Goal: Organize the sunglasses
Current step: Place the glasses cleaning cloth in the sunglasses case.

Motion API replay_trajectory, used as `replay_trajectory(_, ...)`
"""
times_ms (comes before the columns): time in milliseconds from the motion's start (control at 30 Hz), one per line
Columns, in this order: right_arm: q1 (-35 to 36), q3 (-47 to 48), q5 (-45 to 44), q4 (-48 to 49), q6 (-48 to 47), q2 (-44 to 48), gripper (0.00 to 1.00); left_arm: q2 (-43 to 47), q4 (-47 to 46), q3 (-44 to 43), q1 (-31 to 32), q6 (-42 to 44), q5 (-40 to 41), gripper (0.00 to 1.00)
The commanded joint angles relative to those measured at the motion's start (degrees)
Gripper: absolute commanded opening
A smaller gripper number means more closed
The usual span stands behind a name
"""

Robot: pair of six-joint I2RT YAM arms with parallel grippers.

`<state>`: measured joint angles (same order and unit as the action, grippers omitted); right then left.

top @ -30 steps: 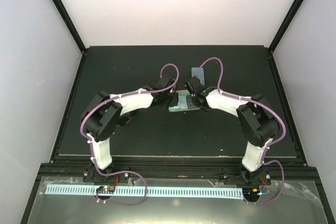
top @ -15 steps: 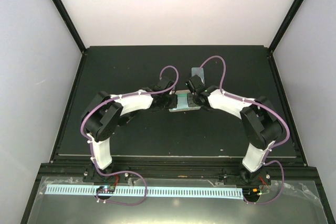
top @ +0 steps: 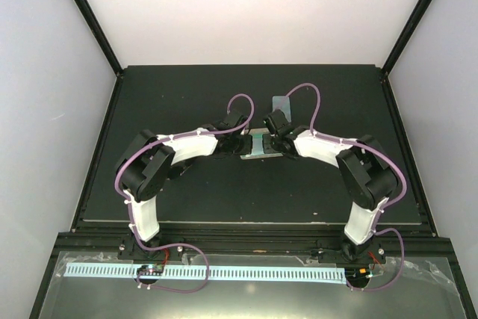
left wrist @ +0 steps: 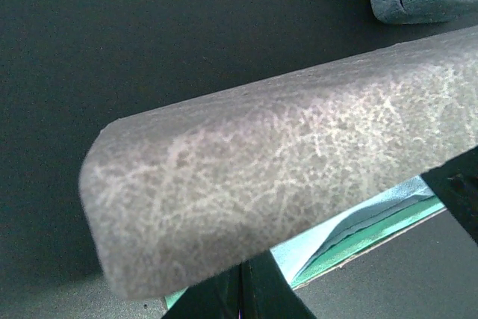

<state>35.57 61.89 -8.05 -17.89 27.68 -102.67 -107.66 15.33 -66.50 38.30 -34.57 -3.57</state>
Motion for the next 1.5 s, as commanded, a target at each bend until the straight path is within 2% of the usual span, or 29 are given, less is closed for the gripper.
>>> replay_trajectory(0, -0.33, -1.1, -0.04, 2.7, 2.03, -2.45, 0.16, -1.19, -0.37, 0.06, -0.3, -0.24, -0.78, 0.02)
replay_trajectory(267, -0.4, -1.37, -2.12, 2.32, 3.41, -4.57, 0.17, -0.37, -0.33, 0.14, -0.26, -0.15, -0.81, 0.05)
replay_trajectory(533, -0.55, -0.82, -2.75, 1.23, 4.01, -5.74, 0.17, 4.29, 0.14, 0.53, -0.3, 0.38, 0.03, 0.05)
replay_trajectory(733, -0.76, -0.54, -2.35, 0.85, 4.12, -5.99, 0.17, 7.2, 0.69, 2.86, -0.3, -0.07, 2.14, 0.21)
replay_trajectory(833, -0.81, -0.5, -2.2, 0.75, 4.13, -5.92, 0.17, 7.88, -0.15, 4.17, -0.28, 0.05, 2.01, 0.24)
replay_trajectory(933, -0.94, -0.67, -2.05, 0.88, 4.15, -5.58, 0.17, 7.52, -3.11, 5.34, -0.25, 0.91, -1.38, 0.23)
replay_trajectory(1133, -0.9, -2.1, 0.61, 4.2, 3.96, -3.41, 0.17, 4.76, -15.75, 8.21, 0.33, 1.41, -7.44, 0.15)
replay_trajectory(1467, -0.94, -6.95, 7.25, 14.52, 2.98, 0.48, 0.16, -0.65, -29.51, 11.26, 0.9, 0.21, -4.91, 0.06)
